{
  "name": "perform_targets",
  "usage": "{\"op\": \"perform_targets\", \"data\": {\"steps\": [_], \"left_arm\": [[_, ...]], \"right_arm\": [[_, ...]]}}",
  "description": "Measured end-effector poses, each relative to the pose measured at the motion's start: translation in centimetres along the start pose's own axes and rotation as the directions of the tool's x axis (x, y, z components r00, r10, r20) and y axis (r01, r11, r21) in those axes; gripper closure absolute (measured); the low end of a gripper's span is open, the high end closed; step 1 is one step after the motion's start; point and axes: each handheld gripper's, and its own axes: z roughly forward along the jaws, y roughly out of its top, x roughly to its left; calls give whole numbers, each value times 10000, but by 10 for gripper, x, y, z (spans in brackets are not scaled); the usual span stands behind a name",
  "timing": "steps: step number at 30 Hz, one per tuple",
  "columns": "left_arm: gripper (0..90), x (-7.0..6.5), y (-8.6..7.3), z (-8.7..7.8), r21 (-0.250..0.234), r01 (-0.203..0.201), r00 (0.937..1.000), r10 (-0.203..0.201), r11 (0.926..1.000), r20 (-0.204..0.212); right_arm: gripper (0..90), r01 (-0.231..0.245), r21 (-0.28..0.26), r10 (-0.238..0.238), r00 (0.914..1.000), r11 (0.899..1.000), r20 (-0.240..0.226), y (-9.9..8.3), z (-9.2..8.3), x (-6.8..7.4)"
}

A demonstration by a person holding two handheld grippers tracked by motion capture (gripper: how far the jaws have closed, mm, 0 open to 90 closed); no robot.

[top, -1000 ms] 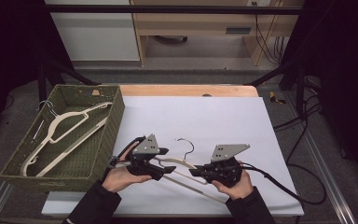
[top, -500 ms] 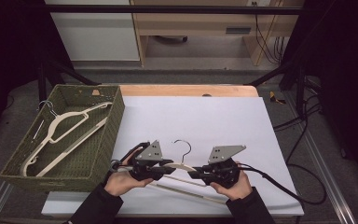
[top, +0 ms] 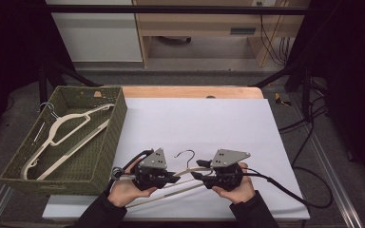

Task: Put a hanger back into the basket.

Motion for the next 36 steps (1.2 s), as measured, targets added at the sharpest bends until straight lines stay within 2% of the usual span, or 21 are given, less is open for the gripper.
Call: {"op": "perform_targets", "data": {"steps": [2, 5, 11, 16, 21, 25, 30, 33, 36], "left_arm": [[860, -1, 0, -1, -121, 173, 9998, -174, 9998, -111], [860, 0, -2, -4, -211, 310, 9989, -317, 9993, -342], [860, 5, -5, -16, -600, 701, 9930, -754, 9957, -913], [860, 9, -7, -29, -928, 1009, 9835, -1134, 9906, -1412], [860, 13, -4, -51, -1485, 1249, 9711, -1516, 9810, -1846], [860, 17, -1, -76, -1922, 1168, 9666, -1560, 9744, -2034], [860, 21, 5, -104, -2112, 1054, 9556, -1577, 9718, -2490], [860, 27, 7, -121, -2366, 1079, 9523, -1687, 9656, -2543], [860, 31, 8, -134, -2486, 1037, 9504, -1696, 9631, -2607]], "right_arm": [[508, 0, -93, 1, 10000, 10000, 20, 0, -1, 0], [421, 84, -323, -73, 9995, 9994, 318, 0, -6, -1], [276, -618, -1220, 710, 9948, 9906, 724, -8, -25, -14], [179, -1339, -1960, 1587, 9804, 9714, 1166, -18, -45, -25], [122, -1463, -2303, 1847, 9705, 9621, 1551, -24, -58, -30], [100, -1628, -2418, 2081, 9622, 9566, 1755, -28, -62, -34], [85, -1609, -2329, 2058, 9613, 9591, 1832, -30, -64, -35], [76, -1616, -2358, 2078, 9602, 9583, 1867, -31, -65, -35], [74, -1717, -2435, 2202, 9571, 9546, 1883, -33, -66, -37]]}}
